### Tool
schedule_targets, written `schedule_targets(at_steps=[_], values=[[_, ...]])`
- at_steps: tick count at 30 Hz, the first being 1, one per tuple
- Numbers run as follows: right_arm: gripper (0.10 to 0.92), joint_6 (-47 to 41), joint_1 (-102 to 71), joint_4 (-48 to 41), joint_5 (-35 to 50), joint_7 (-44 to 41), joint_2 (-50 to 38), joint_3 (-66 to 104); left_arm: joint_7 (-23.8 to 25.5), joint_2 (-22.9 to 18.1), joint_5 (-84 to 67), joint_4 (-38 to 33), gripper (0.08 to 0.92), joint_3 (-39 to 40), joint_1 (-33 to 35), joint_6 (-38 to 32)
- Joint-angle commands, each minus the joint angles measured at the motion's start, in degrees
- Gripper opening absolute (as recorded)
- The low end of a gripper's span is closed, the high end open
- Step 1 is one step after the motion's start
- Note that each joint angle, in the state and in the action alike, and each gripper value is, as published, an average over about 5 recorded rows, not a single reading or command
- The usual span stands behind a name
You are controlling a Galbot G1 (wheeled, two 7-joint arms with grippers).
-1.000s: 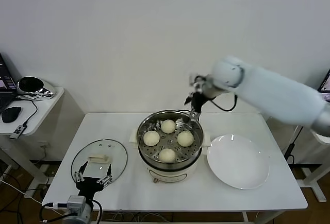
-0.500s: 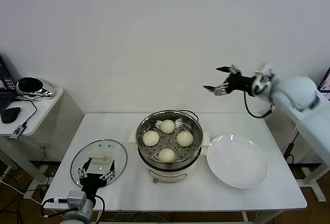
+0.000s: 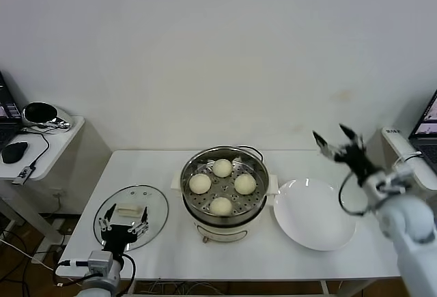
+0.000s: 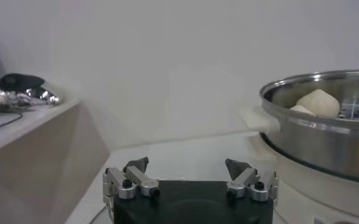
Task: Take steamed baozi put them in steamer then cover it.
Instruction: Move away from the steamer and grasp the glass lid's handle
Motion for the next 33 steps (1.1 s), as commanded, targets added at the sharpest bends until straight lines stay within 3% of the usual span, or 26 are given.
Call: schedule_targets(at_steps=[1,8,13,19,33], values=[[0.823,7.39,-21.11,1.46,0.59,5.54,13.16,9.87,-2.97,1.33,36.87,7.65,0.823,0.09,-2.47,-14.0],[0.823,7.98,-18.93,-0.31,-2.02,5.71,12.54,7.75,-11.72,10.13,57.75,15.66,0.823,3.89,-4.03,-16.48],[0.823,7.66,-17.77,-0.53,-2.64,5.71,12.48,7.52,-13.0,14.32,68.5,20.98,0.823,3.87,-6.0,-13.64],[0.823,7.45,-16.99,-1.19,-3.36,5.41,12.71,7.27,-12.6,16.12,70.04,27.28,0.823,4.23,-8.08,-14.07],[0.823,7.36,-15.19,-3.24,-3.82,5.26,13.44,6.52,-11.24,15.93,69.7,32.5,0.823,6.18,-12.06,-13.74]])
